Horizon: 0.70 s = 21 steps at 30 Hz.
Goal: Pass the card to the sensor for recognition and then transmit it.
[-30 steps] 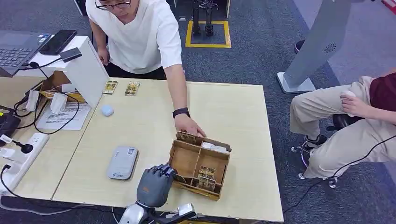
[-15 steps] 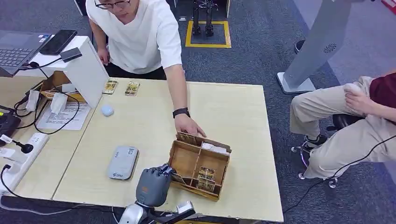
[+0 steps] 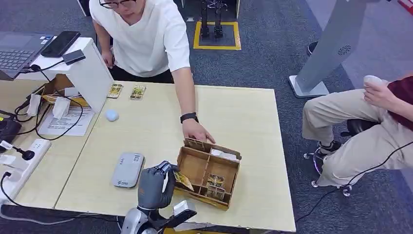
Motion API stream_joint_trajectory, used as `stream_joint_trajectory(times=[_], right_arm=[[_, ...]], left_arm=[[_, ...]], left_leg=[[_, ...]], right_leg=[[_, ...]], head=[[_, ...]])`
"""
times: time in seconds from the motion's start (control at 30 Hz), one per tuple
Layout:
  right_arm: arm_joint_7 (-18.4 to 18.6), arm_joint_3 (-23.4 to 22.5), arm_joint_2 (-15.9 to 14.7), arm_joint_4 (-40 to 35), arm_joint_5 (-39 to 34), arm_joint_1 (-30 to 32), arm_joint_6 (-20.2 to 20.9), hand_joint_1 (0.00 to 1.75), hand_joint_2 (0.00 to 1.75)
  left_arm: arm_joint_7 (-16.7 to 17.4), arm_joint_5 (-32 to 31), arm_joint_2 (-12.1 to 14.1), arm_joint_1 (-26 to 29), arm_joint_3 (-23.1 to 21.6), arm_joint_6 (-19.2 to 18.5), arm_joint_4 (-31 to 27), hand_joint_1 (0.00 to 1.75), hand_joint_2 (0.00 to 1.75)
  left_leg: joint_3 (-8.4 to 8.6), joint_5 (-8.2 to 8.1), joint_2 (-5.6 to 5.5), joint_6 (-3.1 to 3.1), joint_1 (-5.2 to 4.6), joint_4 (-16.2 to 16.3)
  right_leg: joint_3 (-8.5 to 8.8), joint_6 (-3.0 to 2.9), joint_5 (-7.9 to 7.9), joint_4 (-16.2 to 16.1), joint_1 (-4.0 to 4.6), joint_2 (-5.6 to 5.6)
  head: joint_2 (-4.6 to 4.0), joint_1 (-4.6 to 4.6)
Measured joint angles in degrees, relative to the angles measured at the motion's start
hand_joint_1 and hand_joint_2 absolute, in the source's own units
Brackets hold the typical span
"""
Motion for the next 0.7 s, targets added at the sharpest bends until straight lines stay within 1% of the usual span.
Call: stream_joint_trajectory(times=[0.17, 0.37, 0.5, 0.63, 0.7], right_arm=[[0.04, 0.0, 0.0, 0.0, 0.0, -0.01, 0.0, 0.0, 1.75], [0.09, -0.39, 0.0, 0.02, 0.17, 0.01, 0.0, 0.0, 1.75], [0.11, -0.83, 0.0, 0.02, 0.13, 0.05, 0.0, 0.0, 1.75], [0.11, -0.87, -0.04, 0.02, 0.19, 0.04, -0.02, 0.0, 1.75], [0.11, -0.87, -0.09, 0.02, 0.24, 0.04, 0.0, 0.0, 1.75]], left_arm=[[-0.37, 3.26, -0.94, -0.5, 0.57, -0.02, -1.36, 1.75, 1.75], [1.66, 7.1, -1.18, -1.9, 1.07, -0.02, -2.32, 1.75, 1.75], [1.84, 12.49, -1.38, -2.91, 1.99, -0.02, -2.69, 1.75, 1.75], [1.73, 18.5, -1.55, -5.44, 2.56, -0.04, -2.97, 1.75, 1.75], [2.3, 21.58, -1.57, -6.91, 2.91, -0.28, -3.12, 1.75, 1.75]], left_leg=[[0.0, 0.0, 0.0, 0.0, 0.0, 0.0], [0.01, 0.0, 0.0, 0.0, 0.01, 0.0], [0.0, 0.0, 0.0, 0.0, 0.01, 0.0], [0.0, 0.01, -0.01, 0.0, 0.01, 0.0], [0.0, 0.01, -0.01, 0.0, 0.01, 0.01]], right_leg=[[0.0, 0.0, 0.0, 0.0, 0.01, 0.0], [-0.01, 0.0, 0.0, 0.01, 0.01, 0.0], [-0.02, 0.0, 0.0, 0.01, 0.01, 0.0], [0.0, 0.0, 0.01, 0.01, 0.01, -0.01], [-0.01, 0.01, 0.02, 0.01, 0.01, -0.01]], head=[[0.0, 0.0], [0.02, 0.02], [0.0, 0.0], [0.0, 0.0], [0.0, 0.0]])
